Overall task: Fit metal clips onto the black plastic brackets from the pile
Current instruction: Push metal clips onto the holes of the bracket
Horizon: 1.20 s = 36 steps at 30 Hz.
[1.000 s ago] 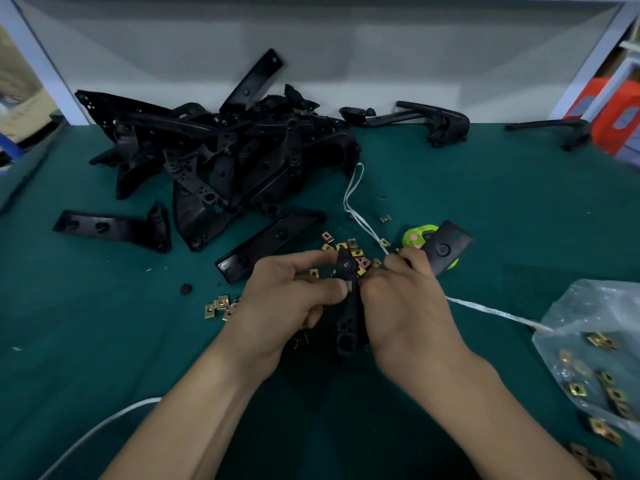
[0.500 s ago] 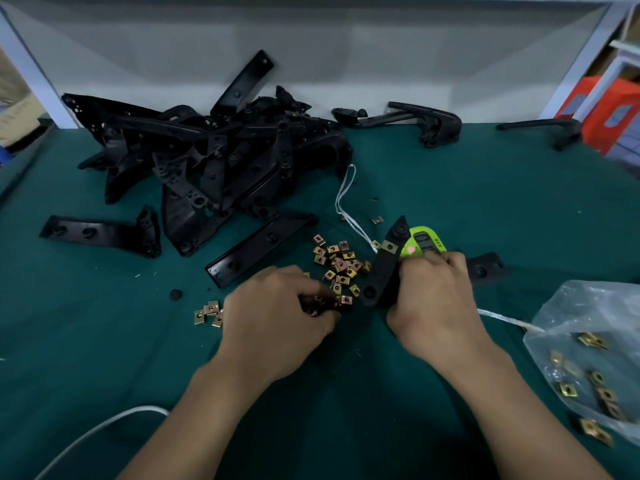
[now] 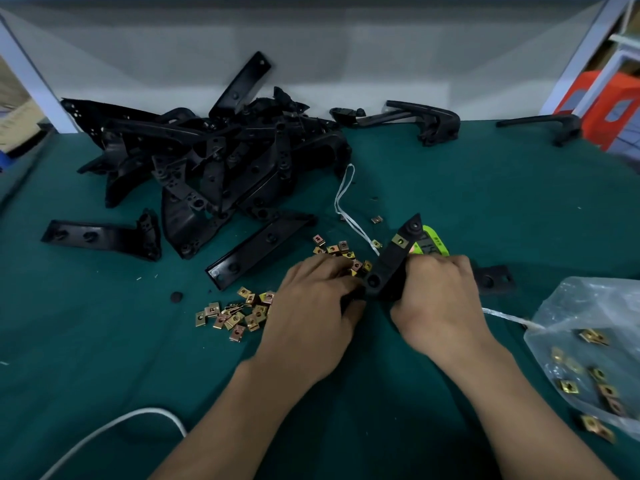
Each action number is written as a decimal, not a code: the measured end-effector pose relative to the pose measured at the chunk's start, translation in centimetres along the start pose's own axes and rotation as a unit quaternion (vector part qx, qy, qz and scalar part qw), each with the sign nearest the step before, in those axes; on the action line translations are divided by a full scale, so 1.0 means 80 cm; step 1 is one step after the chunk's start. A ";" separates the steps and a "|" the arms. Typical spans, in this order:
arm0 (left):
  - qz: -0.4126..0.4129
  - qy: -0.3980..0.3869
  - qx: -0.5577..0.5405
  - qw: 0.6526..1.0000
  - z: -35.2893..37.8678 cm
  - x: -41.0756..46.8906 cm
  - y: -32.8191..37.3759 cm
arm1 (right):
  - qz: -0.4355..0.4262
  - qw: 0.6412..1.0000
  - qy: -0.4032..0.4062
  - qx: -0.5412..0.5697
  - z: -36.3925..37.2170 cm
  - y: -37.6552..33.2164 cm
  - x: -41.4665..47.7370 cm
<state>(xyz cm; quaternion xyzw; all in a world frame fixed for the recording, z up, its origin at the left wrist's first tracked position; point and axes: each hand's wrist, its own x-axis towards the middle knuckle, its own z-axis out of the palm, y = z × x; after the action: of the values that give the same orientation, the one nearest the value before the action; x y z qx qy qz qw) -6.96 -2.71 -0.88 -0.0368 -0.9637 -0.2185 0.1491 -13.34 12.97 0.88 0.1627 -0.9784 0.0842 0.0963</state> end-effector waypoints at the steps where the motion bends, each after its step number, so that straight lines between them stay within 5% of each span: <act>1: 0.003 0.008 0.008 1.000 0.001 0.001 0.002 | -0.003 1.000 0.001 -0.003 0.001 -0.001 -0.001; 10: 0.036 0.091 0.064 0.993 -0.001 -0.006 -0.002 | -0.001 1.000 0.005 -0.006 0.002 0.000 0.000; 14: -0.092 0.201 -0.083 0.972 -0.011 -0.011 0.002 | -0.013 1.000 -0.002 -0.006 0.002 -0.003 0.000; 19: -0.212 0.170 -0.352 0.896 -0.015 -0.008 0.005 | -0.050 0.999 -0.020 0.003 0.003 -0.013 -0.006; 24: -0.213 0.166 -0.227 0.936 -0.019 -0.010 0.006 | -0.071 0.997 -0.028 0.014 0.001 -0.018 -0.009; 36: -0.155 0.152 -0.337 0.916 -0.022 -0.009 0.001 | -0.060 0.997 -0.040 0.039 -0.002 -0.017 -0.008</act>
<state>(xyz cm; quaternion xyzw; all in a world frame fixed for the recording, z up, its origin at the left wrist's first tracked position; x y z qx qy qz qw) -5.76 -3.42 0.46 0.0982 -0.7927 -0.5531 0.2366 -12.26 11.93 1.07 0.2281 -0.9659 0.1095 0.0558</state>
